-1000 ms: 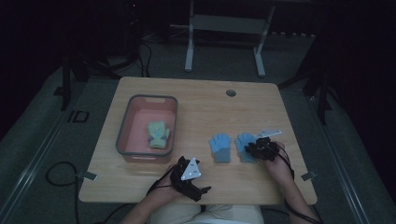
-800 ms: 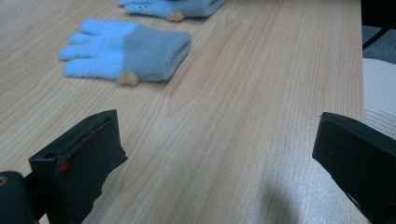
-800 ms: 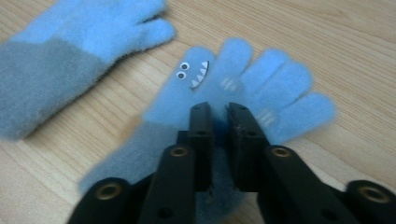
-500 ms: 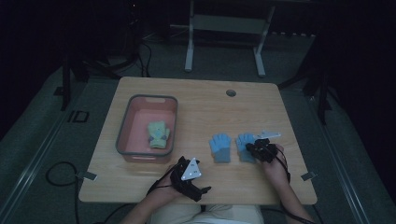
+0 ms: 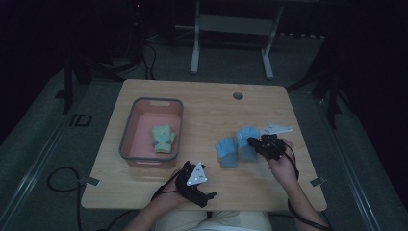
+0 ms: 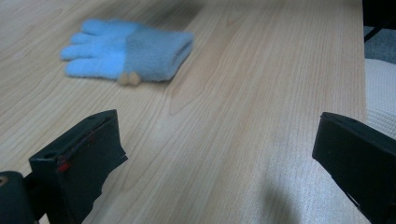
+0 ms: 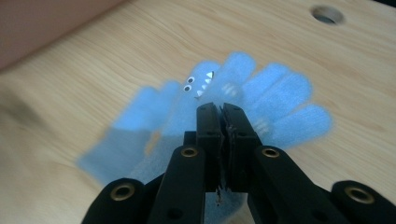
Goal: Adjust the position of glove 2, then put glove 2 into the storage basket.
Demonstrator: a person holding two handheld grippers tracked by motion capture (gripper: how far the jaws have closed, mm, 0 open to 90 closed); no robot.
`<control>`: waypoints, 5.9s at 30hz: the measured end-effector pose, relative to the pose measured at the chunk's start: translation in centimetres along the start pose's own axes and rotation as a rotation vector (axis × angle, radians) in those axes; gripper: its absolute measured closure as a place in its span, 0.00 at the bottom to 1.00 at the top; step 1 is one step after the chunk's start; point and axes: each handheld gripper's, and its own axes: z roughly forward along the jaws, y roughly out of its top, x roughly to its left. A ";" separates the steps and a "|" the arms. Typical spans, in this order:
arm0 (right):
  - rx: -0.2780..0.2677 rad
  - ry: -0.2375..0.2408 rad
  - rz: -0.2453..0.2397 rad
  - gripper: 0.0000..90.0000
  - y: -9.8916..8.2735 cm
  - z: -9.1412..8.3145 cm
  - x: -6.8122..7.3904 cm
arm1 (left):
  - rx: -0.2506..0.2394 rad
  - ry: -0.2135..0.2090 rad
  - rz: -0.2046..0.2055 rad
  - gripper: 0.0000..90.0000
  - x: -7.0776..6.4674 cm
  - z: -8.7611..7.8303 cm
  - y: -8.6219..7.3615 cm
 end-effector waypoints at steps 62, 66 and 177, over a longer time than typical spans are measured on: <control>-0.075 0.107 -0.032 0.15 -1.2 2.8 0.7 | 0.007 0.002 0.060 0.06 0.0 0.0 2.1; -0.039 0.121 0.060 0.14 -0.8 2.1 0.1 | 0.001 -0.025 0.077 0.06 0.7 0.9 3.0; -0.042 0.362 -0.011 0.88 13.9 8.4 9.4 | 0.284 0.078 0.321 0.85 10.5 -10.2 10.5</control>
